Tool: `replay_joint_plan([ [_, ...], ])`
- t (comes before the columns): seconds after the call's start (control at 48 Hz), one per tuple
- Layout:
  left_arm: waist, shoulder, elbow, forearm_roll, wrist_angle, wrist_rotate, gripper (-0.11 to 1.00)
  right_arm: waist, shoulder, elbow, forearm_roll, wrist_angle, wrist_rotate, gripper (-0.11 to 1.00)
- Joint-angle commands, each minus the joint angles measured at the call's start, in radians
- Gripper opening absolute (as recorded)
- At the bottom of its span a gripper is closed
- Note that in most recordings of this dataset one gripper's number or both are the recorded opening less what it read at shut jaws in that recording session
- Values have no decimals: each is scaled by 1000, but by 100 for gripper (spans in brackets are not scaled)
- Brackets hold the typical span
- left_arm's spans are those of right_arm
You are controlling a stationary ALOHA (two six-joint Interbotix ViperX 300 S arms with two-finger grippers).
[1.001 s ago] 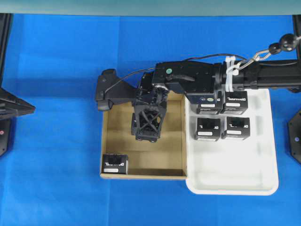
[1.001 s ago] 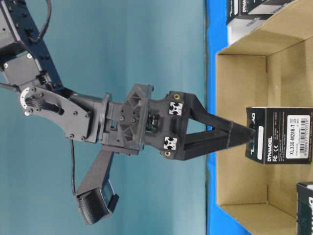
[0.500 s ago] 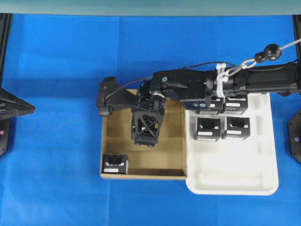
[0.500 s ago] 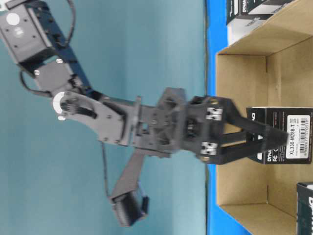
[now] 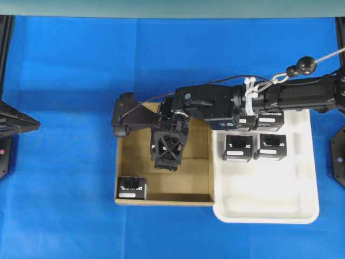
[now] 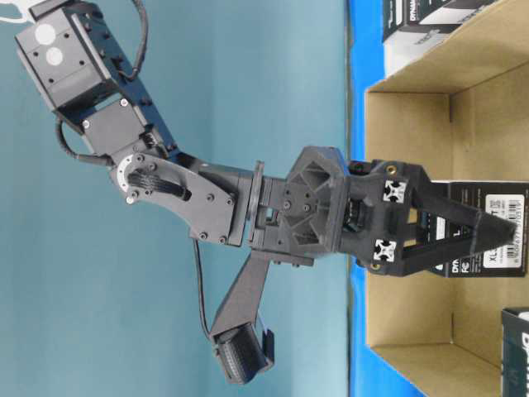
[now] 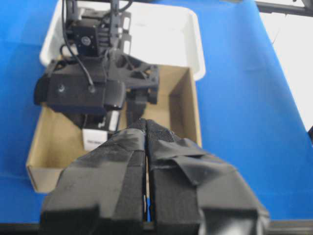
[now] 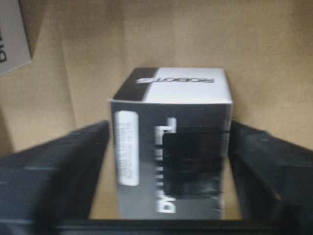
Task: Pick the box from inside the cardboard box.
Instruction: 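Lift the gripped box up out of the cardboard box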
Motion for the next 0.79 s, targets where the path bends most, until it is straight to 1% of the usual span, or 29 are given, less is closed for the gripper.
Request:
replay_joint_plan([
  [0.0, -2, 12, -23, 2, -3, -2, -3, 11, 0, -9, 2, -5, 3, 75],
  [0.042, -2, 14, -23, 2, -3, -2, -3, 11, -3, -12, 2, -8, 6, 65],
  [0.063, -2, 12, -23, 2, -3, -3, -3, 11, -3, -14, 3, -8, 8, 62],
  [0.229, -2, 12, -23, 2, -3, -5, -3, 9, -26, -23, 3, 2, 21, 62],
  [0.375, -2, 14, -23, 2, -3, -6, -3, 3, -87, -46, 3, 51, 25, 62],
  [0.48, -2, 14, -25, 2, -3, -6, -3, -3, -149, -67, 3, 118, 23, 62],
  [0.646, -2, 12, -25, 2, -3, -8, -3, -8, -262, -110, 2, 270, 21, 62],
  [0.771, -2, 12, -26, 2, -3, -6, -3, -8, -345, -127, 2, 348, 25, 62],
])
